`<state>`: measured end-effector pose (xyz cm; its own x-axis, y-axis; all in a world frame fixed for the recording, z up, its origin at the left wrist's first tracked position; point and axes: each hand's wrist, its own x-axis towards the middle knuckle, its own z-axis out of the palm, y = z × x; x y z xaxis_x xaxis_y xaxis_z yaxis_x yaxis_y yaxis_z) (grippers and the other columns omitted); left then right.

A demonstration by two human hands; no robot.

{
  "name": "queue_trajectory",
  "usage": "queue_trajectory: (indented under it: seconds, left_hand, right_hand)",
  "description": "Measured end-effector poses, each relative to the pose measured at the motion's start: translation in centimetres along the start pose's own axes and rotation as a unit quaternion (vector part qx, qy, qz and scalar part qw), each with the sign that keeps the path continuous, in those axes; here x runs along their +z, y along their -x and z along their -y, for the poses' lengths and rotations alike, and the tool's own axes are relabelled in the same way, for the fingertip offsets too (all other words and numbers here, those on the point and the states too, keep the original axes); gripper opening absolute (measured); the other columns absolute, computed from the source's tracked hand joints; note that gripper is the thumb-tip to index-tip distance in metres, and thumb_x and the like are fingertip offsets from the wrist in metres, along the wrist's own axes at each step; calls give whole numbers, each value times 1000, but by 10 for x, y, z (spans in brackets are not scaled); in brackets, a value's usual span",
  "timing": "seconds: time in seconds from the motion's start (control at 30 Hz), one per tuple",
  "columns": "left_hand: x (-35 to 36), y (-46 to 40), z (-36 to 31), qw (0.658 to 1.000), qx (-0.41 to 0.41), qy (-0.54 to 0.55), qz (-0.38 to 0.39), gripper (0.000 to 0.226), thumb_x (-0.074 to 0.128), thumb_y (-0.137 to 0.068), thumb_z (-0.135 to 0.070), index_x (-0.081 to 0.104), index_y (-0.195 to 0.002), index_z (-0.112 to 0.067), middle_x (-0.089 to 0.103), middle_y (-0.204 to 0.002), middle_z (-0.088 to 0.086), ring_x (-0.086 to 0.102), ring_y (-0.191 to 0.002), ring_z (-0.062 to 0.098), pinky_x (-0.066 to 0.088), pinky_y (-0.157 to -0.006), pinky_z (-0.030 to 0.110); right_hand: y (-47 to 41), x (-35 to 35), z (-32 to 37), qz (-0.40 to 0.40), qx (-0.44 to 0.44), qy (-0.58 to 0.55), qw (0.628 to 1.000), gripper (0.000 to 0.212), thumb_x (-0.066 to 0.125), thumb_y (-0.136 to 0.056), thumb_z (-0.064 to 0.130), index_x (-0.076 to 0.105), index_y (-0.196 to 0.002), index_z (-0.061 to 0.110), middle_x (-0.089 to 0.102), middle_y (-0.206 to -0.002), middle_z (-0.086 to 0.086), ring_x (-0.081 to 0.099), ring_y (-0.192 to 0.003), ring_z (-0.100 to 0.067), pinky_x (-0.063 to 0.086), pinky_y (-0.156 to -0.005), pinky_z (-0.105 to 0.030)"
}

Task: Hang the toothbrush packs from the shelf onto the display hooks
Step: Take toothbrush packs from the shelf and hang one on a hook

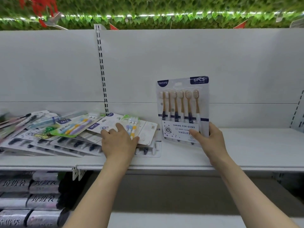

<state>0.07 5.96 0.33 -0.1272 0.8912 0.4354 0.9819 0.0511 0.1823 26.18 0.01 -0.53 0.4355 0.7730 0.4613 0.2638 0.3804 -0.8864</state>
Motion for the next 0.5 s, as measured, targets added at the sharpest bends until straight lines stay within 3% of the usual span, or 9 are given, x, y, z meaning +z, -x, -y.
queue_trajectory:
  seconds: [0.1,0.2,0.33,0.5]
  left_hand:
    - [-5,3,-1,999,0,-4,-41,97,63,-77,-69,32,-136,1,52,-124,24,43,-111,37,34,-88,37]
    - [-15,9,-8,997,-16,48,-60,107,81,-67,-53,31,-138,8,46,-124,29,41,-110,40,35,-92,42]
    - [-19,16,-16,988,-23,148,-46,81,87,-68,-32,40,-123,5,45,-122,28,49,-109,45,44,-81,49]
    - [-22,23,-23,969,-41,234,-64,60,73,-85,-35,40,-120,1,51,-121,24,57,-105,47,42,-71,44]
  right_hand:
    - [4,-7,-2,-3,2,-14,1000,20,78,-86,17,70,-103,23,77,-92,8,72,-86,-5,54,-74,-23]
    - [6,-16,-2,-22,-7,-23,999,17,79,-84,13,71,-98,20,76,-87,7,72,-83,-7,54,-73,-25]
    - [9,-32,-2,-41,-11,-24,999,15,79,-83,12,71,-93,21,76,-86,6,72,-85,-13,58,-78,-35]
    - [19,-48,0,-31,-17,-46,998,17,77,-86,13,72,-100,22,77,-91,9,72,-87,-6,56,-74,-21]
